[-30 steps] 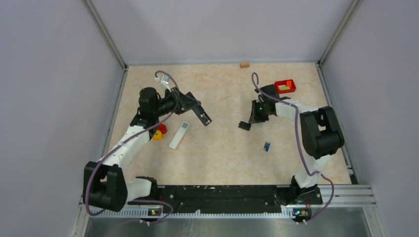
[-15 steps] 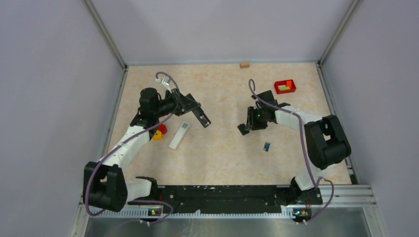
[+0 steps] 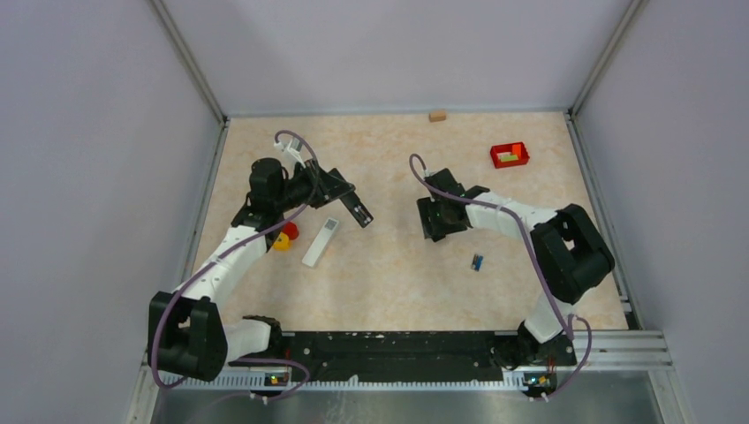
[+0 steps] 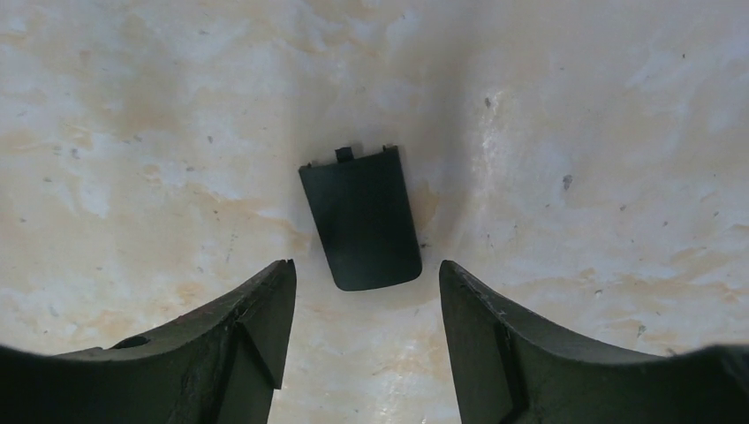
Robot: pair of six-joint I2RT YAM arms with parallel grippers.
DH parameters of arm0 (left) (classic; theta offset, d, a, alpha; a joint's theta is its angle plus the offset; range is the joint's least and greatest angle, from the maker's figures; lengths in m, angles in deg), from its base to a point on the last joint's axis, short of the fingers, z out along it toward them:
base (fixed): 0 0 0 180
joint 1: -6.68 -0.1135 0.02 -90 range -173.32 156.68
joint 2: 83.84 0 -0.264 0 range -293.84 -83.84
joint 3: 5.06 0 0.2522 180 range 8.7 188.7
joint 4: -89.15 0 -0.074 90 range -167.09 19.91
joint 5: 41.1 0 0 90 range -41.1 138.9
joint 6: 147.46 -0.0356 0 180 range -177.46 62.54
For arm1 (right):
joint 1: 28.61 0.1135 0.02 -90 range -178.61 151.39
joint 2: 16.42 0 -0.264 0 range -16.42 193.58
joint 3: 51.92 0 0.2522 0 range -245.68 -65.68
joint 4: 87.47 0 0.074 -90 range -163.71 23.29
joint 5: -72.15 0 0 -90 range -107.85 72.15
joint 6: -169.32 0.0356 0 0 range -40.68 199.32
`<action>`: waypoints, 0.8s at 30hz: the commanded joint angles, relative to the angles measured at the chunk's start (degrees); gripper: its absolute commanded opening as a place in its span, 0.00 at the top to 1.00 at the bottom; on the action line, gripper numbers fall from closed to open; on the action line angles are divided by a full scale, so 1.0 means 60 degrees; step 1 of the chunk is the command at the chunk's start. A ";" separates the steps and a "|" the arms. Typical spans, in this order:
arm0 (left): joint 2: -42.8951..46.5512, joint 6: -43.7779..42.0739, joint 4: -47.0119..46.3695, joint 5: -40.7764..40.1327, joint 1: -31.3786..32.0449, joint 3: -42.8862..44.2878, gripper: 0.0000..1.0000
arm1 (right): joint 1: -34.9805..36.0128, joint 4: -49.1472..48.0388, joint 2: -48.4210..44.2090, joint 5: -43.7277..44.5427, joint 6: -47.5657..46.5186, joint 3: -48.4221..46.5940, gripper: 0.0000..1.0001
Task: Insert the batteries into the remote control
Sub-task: Pick up the battery cover at the center of the board.
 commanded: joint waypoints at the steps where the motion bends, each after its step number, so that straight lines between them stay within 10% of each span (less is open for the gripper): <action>1: 0.0252 -0.0281 -0.0097 -0.0122 -0.0028 0.0224 1.00 | 0.0039 0.0411 0.0297 0.0580 -0.0298 -0.0516 0.40; 12: 0.0281 -0.0350 -0.0044 -0.0092 -0.0086 0.0200 1.00 | 0.0039 0.1123 0.1292 0.0018 -0.0671 -0.1254 0.55; 24: 0.0326 -0.0406 -0.0097 0.0030 -0.0116 0.0139 1.00 | -0.0034 0.2001 0.2091 -0.0813 -0.1216 -0.1885 0.51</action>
